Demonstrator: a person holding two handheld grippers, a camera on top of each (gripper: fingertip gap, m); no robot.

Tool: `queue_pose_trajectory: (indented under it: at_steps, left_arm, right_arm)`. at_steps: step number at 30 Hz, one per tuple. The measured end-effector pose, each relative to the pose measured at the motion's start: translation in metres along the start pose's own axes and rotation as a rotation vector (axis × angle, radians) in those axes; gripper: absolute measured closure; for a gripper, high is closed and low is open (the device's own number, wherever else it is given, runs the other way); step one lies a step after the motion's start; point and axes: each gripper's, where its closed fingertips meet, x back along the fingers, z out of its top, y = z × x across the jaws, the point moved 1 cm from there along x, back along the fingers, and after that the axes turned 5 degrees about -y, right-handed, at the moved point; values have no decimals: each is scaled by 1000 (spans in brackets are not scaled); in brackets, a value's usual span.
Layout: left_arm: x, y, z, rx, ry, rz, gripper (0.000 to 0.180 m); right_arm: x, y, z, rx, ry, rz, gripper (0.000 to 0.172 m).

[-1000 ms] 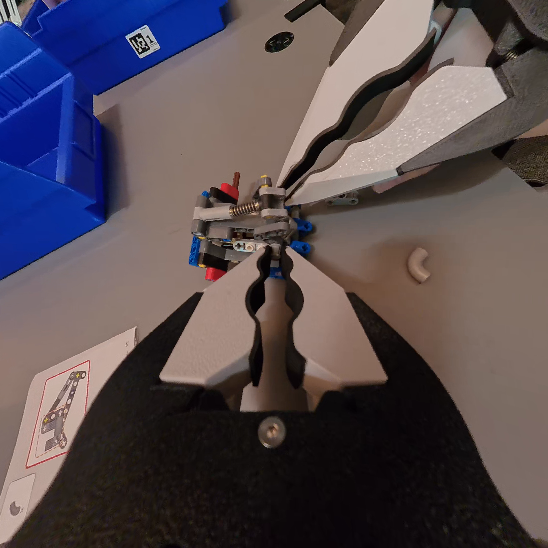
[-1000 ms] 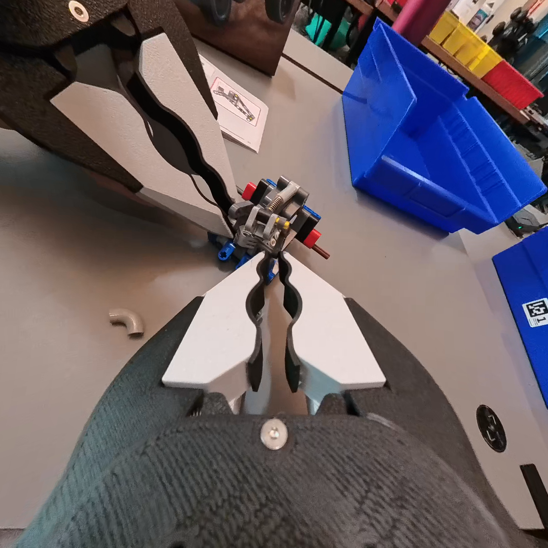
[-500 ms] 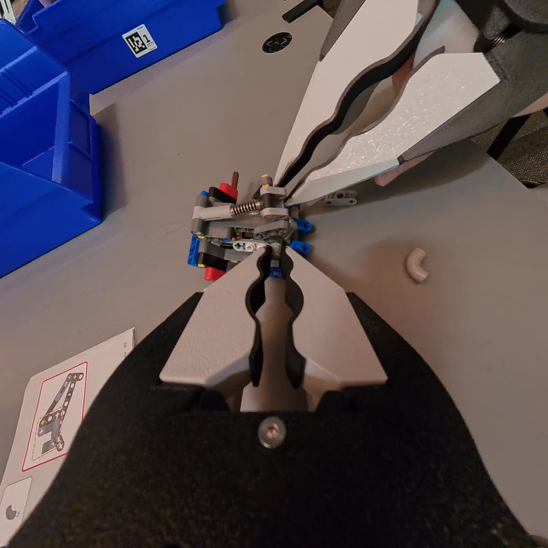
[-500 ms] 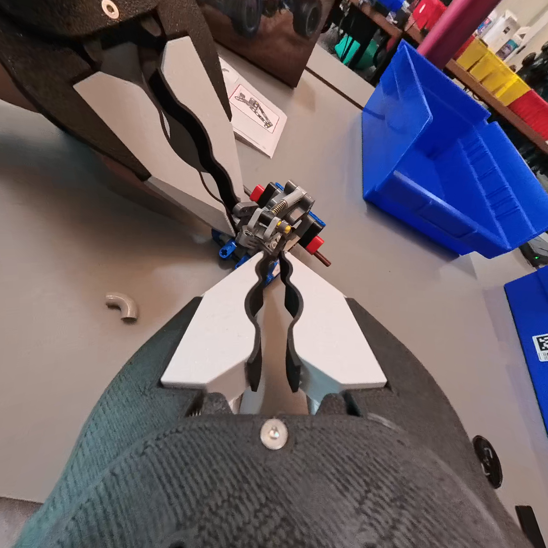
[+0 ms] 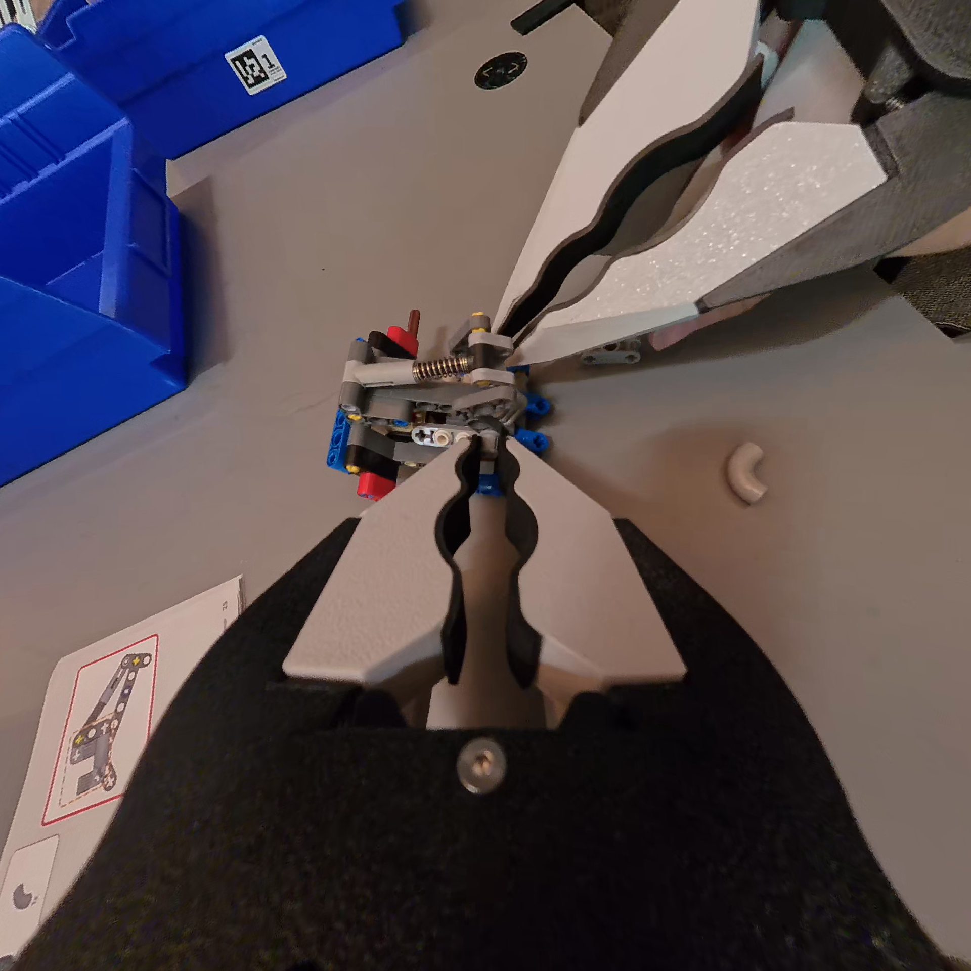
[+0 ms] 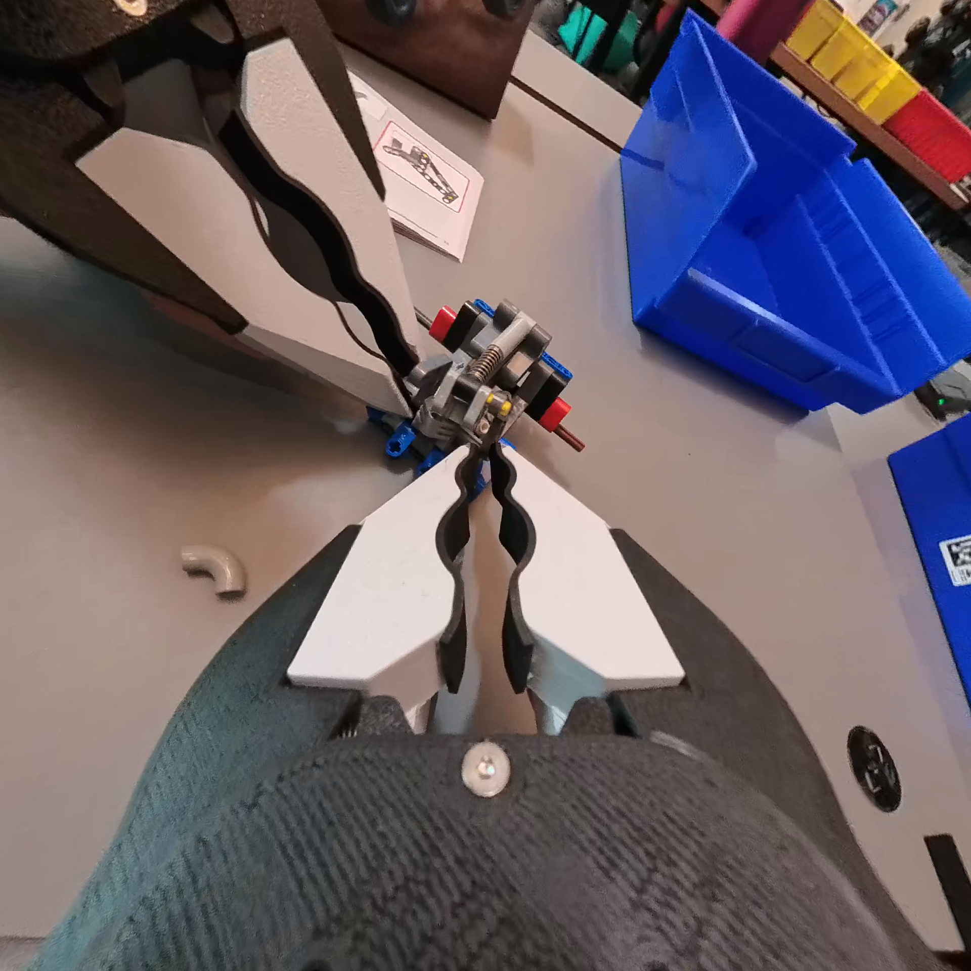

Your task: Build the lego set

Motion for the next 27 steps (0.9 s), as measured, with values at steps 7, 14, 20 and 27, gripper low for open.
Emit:
queue_pose_trajectory:
  at_steps: [7,14,20,27]
  left_arm:
    - [0,0,0,14,0,-14,178]
    - [1,0,-1,19,2,-22,177]
    - [1,-1,-1,31,3,-29,178]
    - [1,-4,-2,40,-5,-4,177]
  right_arm:
    - [0,0,0,10,2,4,169]
    - [-1,0,-2,161,27,-1,168]
    - [-4,1,1,175,30,-19,170]
    - [-11,5,5,-33,-27,9,171]
